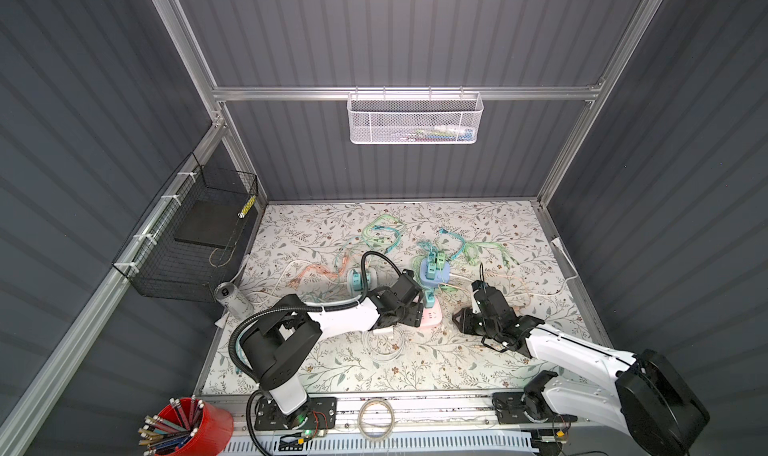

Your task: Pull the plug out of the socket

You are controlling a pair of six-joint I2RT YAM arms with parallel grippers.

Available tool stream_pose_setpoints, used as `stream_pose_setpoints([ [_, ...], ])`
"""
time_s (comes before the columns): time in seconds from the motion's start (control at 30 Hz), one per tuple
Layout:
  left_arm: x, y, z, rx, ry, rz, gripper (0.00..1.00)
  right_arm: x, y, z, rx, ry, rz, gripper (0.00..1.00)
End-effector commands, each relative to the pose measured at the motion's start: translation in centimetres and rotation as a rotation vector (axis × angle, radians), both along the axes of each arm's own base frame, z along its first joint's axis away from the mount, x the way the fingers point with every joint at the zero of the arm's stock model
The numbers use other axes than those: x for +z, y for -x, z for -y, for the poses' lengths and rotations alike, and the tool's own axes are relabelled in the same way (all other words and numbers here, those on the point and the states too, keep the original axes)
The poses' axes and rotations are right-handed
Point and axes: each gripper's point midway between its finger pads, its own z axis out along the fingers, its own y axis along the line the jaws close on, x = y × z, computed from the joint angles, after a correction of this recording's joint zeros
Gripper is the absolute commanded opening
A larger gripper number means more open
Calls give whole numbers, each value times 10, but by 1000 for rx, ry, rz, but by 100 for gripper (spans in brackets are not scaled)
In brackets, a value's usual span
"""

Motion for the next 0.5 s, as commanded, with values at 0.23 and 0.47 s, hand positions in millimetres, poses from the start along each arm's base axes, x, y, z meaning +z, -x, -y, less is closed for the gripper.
stream_pose_setpoints([
  [0.23,-25,25,-35,-69,-176,-69,78,-7,3,4,-34,-36,-83,18],
  [0.47,-19,21,-34,-61,-171,-42,79,-12,6,18,-105,-5,-105,49],
])
